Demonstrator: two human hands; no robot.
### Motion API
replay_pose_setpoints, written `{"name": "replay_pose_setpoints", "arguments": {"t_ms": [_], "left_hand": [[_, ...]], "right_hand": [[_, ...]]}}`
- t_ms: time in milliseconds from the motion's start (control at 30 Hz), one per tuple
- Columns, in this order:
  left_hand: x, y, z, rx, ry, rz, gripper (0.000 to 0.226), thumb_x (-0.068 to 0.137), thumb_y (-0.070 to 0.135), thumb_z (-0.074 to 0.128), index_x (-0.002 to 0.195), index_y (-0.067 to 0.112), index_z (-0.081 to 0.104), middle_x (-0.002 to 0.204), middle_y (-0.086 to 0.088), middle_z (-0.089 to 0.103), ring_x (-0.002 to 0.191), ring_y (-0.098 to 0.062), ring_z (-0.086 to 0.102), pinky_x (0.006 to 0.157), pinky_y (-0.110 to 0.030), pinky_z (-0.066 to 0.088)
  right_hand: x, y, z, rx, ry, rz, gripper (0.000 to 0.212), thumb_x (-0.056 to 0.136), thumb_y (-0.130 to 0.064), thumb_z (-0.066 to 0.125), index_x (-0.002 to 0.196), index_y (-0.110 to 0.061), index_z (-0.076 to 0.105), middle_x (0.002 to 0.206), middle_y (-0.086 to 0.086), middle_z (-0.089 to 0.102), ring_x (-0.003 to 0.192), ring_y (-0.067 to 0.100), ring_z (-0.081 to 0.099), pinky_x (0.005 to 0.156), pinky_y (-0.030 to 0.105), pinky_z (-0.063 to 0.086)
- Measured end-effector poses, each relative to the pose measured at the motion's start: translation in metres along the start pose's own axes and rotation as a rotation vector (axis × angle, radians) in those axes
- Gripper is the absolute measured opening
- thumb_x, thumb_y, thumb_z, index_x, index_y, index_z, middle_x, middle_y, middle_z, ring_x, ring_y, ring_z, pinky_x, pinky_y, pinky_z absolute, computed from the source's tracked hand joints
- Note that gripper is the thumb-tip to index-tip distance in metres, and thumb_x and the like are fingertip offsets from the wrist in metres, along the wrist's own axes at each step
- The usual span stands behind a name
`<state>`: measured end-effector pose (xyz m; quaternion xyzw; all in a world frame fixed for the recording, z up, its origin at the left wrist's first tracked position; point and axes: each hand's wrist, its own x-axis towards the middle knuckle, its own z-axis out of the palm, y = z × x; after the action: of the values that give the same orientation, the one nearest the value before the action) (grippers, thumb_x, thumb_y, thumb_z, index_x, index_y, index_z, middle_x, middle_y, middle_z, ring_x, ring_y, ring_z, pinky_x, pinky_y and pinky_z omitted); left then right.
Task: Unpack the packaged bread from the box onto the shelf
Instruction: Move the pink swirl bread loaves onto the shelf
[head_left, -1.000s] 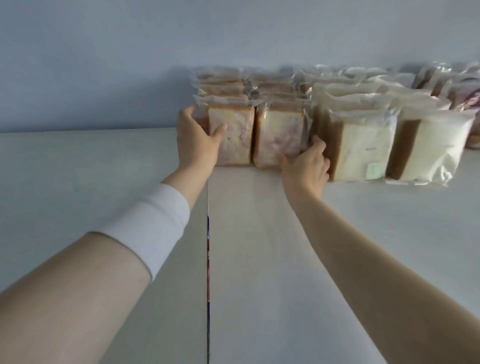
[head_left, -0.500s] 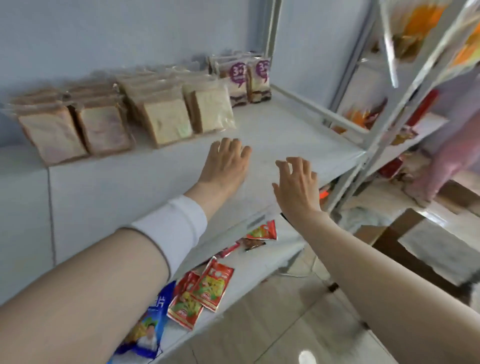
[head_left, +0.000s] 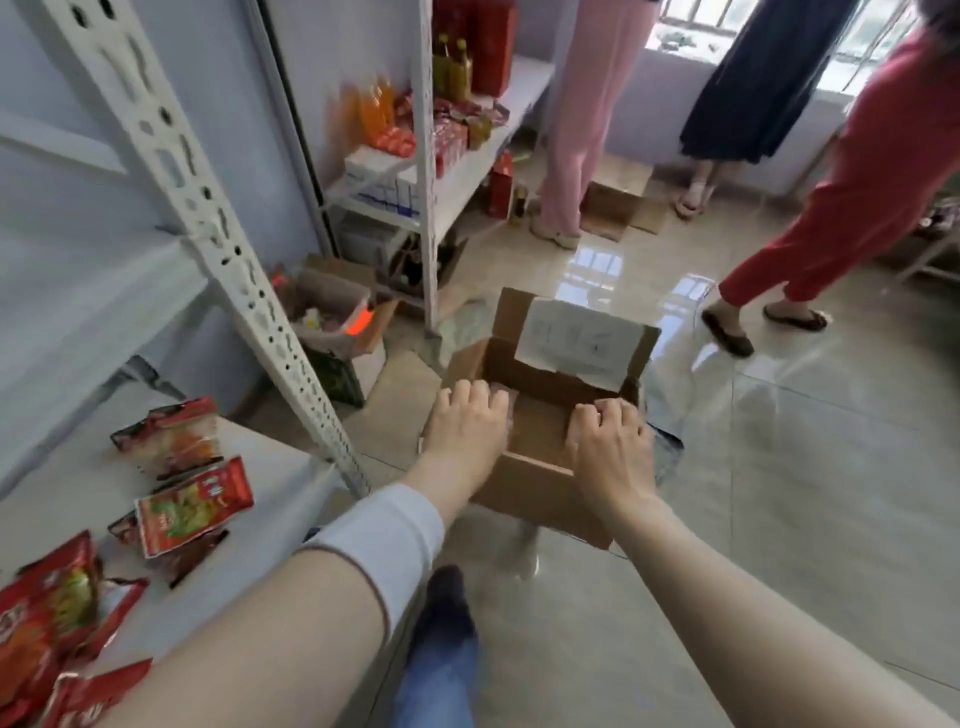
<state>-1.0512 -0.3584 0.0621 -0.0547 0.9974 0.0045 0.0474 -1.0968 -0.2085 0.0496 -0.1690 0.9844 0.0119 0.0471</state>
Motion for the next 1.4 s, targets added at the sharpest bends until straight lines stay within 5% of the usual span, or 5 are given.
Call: {"name": "replay_pose_setpoints", "arguments": {"t_ms": [267, 533, 1033, 1300, 1400], "left_hand": [[0.161, 0.015, 0.117, -0.154, -0.29, -0.047, 0.044, 0.089, 0.029, 0.055, 0.127, 0.01, 0.04, 0.129, -0.012, 0.047, 0.119, -0.029, 0.044, 0.096, -0.038, 0.039], [0.273, 0.014, 0.233, -0.578, -0.585, -0.577, 0.071, 0.086, 0.025, 0.062, 0.142, 0.008, 0.021, 0.141, -0.02, 0.034, 0.128, -0.036, 0.037, 0.102, -0.045, 0.035], [0.316, 0.009, 0.417, -0.645, -0.418, -0.813, 0.087, 0.074, 0.014, 0.073, 0.143, 0.013, 0.019, 0.136, -0.016, 0.038, 0.127, -0.033, 0.038, 0.106, -0.041, 0.033], [0.309, 0.0, 0.382, -0.795, -0.46, -0.744, 0.057, 0.064, 0.019, 0.082, 0.11, 0.002, 0.053, 0.114, -0.018, 0.061, 0.109, -0.032, 0.055, 0.092, -0.034, 0.043], [0.292, -0.002, 0.339, -0.944, -0.361, -0.674, 0.047, 0.067, 0.014, 0.08, 0.103, 0.015, 0.05, 0.112, -0.01, 0.056, 0.101, -0.021, 0.053, 0.084, -0.027, 0.04]], "right_hand": [[0.109, 0.075, 0.105, 0.033, -0.309, 0.214, 0.048, 0.091, -0.034, 0.049, 0.134, -0.015, 0.038, 0.136, 0.007, 0.04, 0.131, 0.026, 0.032, 0.102, 0.037, 0.034], [0.181, 0.105, 0.21, 0.179, -0.542, 0.324, 0.052, 0.093, -0.04, 0.046, 0.136, -0.014, 0.034, 0.135, 0.006, 0.04, 0.127, 0.024, 0.035, 0.097, 0.034, 0.039], [0.327, 0.126, 0.448, 0.492, -0.501, 1.178, 0.074, 0.084, -0.022, 0.065, 0.14, -0.001, 0.022, 0.14, 0.025, 0.037, 0.129, 0.04, 0.033, 0.105, 0.044, 0.03], [0.297, 0.137, 0.402, 0.728, -0.694, 1.182, 0.074, 0.067, -0.048, 0.077, 0.117, 0.002, 0.055, 0.12, 0.018, 0.062, 0.112, 0.034, 0.058, 0.082, 0.032, 0.046], [0.274, 0.135, 0.364, 0.944, -0.664, 1.12, 0.061, 0.071, -0.037, 0.077, 0.119, -0.006, 0.054, 0.122, 0.013, 0.061, 0.112, 0.033, 0.057, 0.094, 0.035, 0.047]]}}
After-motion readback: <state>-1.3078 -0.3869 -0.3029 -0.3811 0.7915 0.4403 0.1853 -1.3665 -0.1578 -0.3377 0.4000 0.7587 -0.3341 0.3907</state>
